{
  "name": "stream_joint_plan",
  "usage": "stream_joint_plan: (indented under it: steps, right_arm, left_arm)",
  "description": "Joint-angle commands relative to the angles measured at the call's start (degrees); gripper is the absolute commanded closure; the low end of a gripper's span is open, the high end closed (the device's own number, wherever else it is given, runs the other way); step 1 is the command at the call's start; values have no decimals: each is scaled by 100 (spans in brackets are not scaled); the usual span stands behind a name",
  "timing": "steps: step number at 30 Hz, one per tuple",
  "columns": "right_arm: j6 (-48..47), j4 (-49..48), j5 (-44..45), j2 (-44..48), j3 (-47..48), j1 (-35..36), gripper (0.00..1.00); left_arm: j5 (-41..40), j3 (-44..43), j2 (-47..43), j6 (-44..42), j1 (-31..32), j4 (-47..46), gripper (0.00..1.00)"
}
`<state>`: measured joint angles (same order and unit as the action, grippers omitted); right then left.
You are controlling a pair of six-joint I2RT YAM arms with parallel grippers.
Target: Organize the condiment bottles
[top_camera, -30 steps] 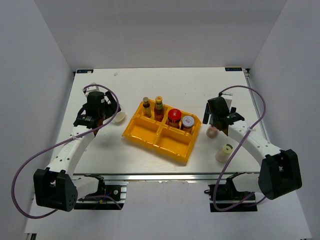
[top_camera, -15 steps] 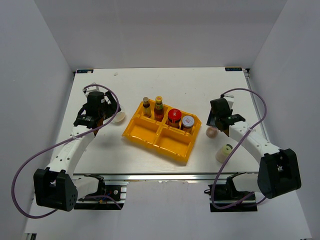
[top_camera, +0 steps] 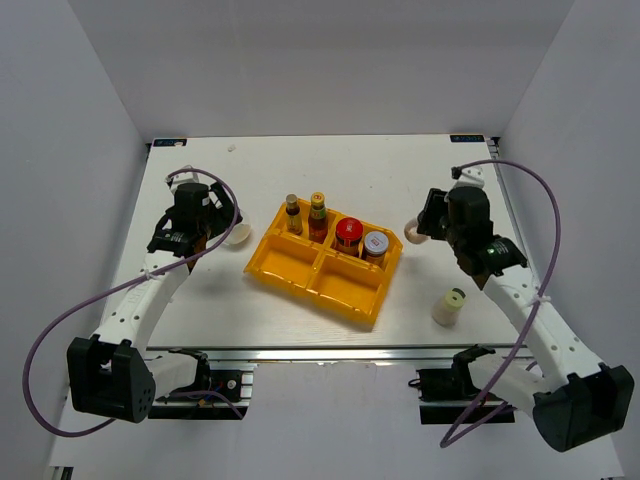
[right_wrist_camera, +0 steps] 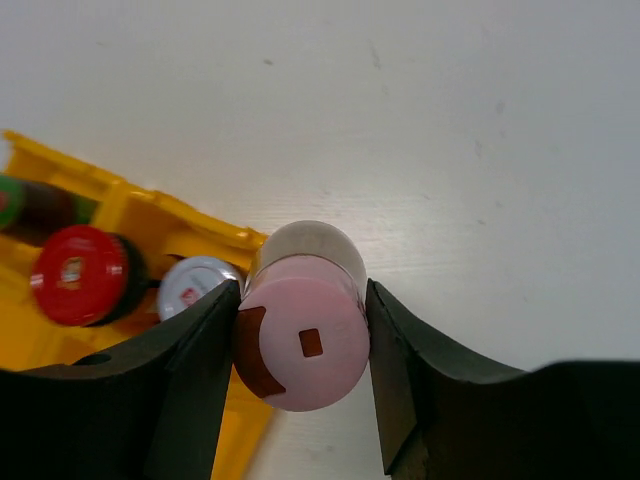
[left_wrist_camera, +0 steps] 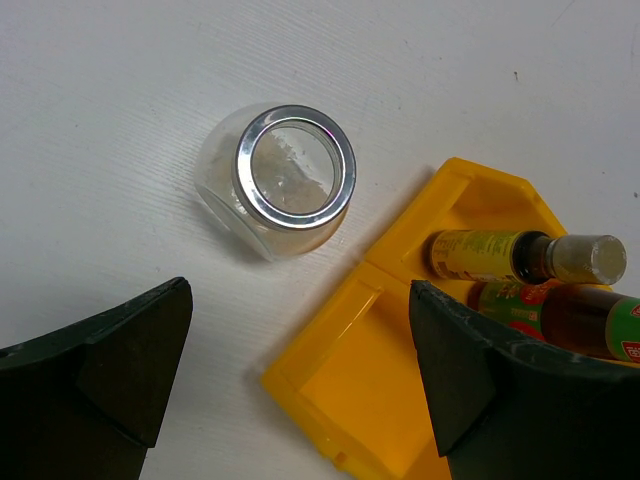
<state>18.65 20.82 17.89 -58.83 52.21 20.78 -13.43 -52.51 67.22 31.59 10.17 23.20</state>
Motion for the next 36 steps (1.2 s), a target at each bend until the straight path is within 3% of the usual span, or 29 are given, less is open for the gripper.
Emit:
stream_joint_plan:
  steps: [1,3,7,11,16,21,36]
  right_arm:
    - [-529,-613,-1084,161,457,338,86]
    - [-652,-771,-1297,179,536,645,87]
    - [-1134,-904,-1270,91,712,1970,87]
    - [-1320,-922,-1936,-199,791,2536,87]
    - [-1382,-1010,-1537,-770,782,3107,86]
    - [-1356,-702,-928,-1438,958,3328,87]
    - [-1268,-684,-989,-2642,1063,3328,84]
  left_arm:
    - [86,57,-113,40,-33,-132,2]
    - [78,83,-130,40,-33,-132,2]
    - [77,101,-148,40,-42,-114,2]
    - [69,101,-139,40,-33,-97,2]
    - [77,118,-157,49,-42,-105,2]
    - [42,136,-157,57,-33,-105,2]
    - [7,145,-86,40,-33,-96,2]
